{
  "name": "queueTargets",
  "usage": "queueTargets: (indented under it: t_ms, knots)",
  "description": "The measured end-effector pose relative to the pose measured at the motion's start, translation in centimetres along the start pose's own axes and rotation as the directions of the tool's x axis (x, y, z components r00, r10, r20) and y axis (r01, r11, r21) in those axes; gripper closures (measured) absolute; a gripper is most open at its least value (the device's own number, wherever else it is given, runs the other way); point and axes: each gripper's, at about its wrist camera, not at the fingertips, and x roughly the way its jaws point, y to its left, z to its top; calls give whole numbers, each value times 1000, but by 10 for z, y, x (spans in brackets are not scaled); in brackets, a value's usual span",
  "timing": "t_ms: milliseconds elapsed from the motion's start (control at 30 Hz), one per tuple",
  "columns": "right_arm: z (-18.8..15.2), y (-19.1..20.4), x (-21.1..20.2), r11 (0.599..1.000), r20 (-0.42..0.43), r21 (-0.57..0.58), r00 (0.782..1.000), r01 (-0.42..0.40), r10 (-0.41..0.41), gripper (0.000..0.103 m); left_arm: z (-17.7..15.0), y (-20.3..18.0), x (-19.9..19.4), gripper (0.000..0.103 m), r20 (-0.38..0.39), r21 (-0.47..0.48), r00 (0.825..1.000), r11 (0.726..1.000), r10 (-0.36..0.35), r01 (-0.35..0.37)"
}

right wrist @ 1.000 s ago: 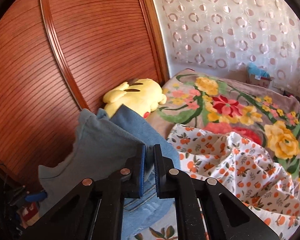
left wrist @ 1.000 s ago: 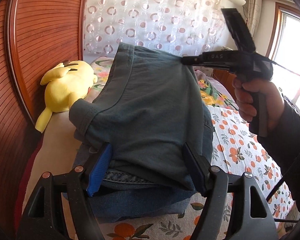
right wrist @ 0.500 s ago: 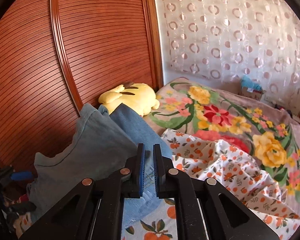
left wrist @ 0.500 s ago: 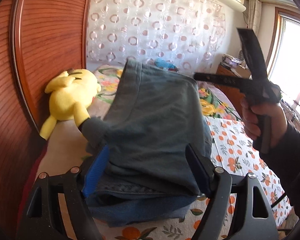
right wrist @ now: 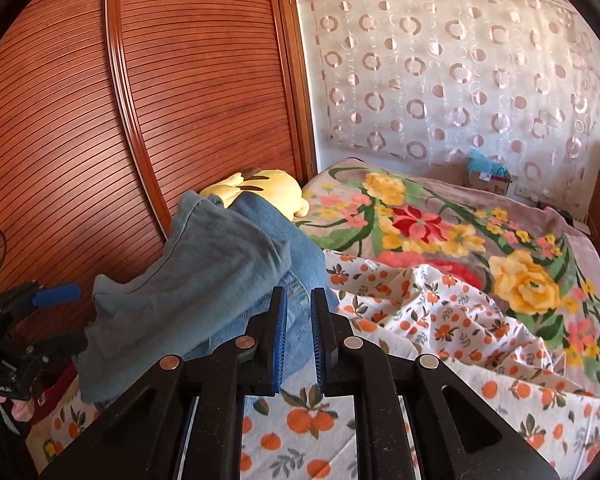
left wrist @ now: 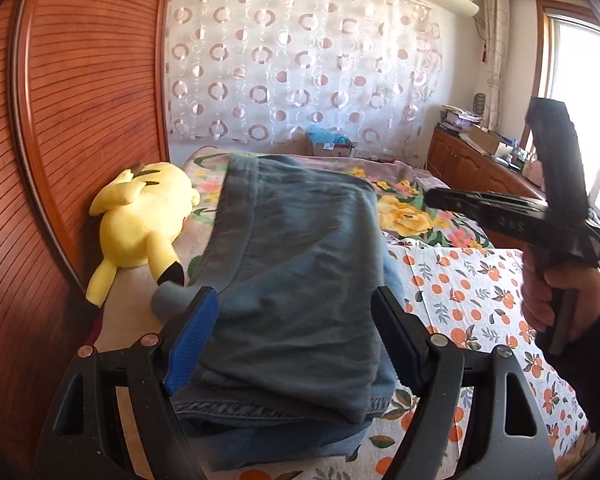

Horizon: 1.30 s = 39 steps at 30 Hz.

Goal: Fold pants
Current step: 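Open both tools and withdraw them from the stacked shorts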

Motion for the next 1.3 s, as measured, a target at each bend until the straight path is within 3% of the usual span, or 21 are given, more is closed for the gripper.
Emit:
queueTargets:
  t_ms: [233, 333, 567, 1033, 1133, 1300]
  knots:
    - [-21, -1, -36, 999, 3, 20, 1000, 27, -27, 87, -2, -16, 10, 23, -6, 3, 1000, 1000, -25, 25]
    - [-27, -4, -50, 999, 7, 34, 999, 42, -42, 85, -3, -23, 10, 14, 3, -1, 999, 999, -48, 48]
    - [-46, -7, -84, 995, 21, 70, 997, 75, -77, 77, -1, -50, 4, 14, 12, 16, 999, 999, -47, 47]
    - [-85, 11, -157, 976, 59, 127, 981, 174, -183, 40, -16, -103, -18, 14, 4, 90, 998, 994, -56, 56]
    - [-96, 20, -173, 969, 67, 140, 974, 206, -216, 34, -23, -118, -25, 14, 15, 115, 997, 991, -74, 72]
    - [-107, 37, -191, 954, 69, 159, 961, 254, -267, 32, -30, -139, -36, 14, 25, 134, 995, 987, -97, 92]
